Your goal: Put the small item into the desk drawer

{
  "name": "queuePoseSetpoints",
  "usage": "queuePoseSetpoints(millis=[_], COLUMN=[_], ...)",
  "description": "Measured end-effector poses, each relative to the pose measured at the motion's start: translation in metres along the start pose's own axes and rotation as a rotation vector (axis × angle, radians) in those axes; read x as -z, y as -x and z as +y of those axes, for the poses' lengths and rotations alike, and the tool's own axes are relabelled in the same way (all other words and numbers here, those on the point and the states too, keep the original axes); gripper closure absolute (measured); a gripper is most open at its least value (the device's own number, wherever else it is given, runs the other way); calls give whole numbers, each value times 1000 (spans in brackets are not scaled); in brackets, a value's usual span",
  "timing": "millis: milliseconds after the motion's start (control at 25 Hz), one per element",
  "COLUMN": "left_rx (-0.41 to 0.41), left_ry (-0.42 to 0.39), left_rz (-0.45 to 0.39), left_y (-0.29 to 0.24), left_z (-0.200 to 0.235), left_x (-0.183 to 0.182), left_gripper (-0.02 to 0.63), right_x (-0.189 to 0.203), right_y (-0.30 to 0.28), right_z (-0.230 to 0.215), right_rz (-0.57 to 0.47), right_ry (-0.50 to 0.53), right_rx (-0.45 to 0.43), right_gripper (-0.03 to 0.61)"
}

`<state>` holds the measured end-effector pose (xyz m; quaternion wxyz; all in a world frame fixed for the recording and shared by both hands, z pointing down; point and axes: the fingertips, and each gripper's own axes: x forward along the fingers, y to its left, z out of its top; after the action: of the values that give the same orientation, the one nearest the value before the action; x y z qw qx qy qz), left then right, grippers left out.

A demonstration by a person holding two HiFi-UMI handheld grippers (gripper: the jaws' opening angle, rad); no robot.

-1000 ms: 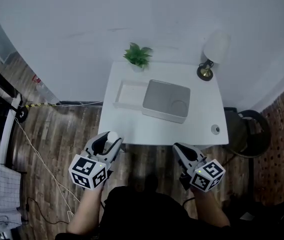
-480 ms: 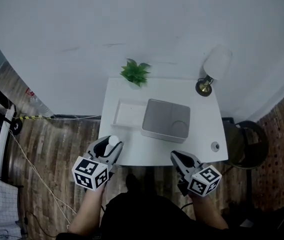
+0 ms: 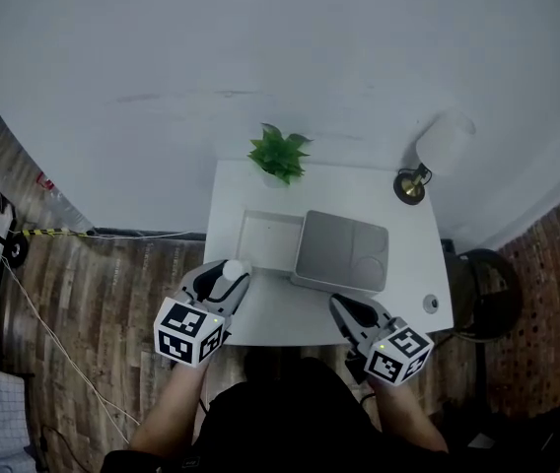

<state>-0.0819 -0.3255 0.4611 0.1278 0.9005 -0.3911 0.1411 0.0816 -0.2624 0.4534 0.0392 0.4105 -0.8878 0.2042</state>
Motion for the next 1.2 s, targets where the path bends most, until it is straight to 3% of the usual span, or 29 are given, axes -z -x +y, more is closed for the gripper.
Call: queuePoseSetpoints(millis=[320,760,1200], left_rx=[18,19,63], left_ry=[-26,-4,22], left_rz=[75,201,339], left_y=[-53,-135,-200], left_z=[25,50,58], left_x=[20,39,86], left_gripper=[436,436,436], right_x=[15,7,3], right_y=[-14,-79,-114], right_z=[-30,-92,-140], right_rz=[37,85,170], right_ry=[-65,-95,-107], right_rx=[36,-44,-52], right_gripper=[575,575,575])
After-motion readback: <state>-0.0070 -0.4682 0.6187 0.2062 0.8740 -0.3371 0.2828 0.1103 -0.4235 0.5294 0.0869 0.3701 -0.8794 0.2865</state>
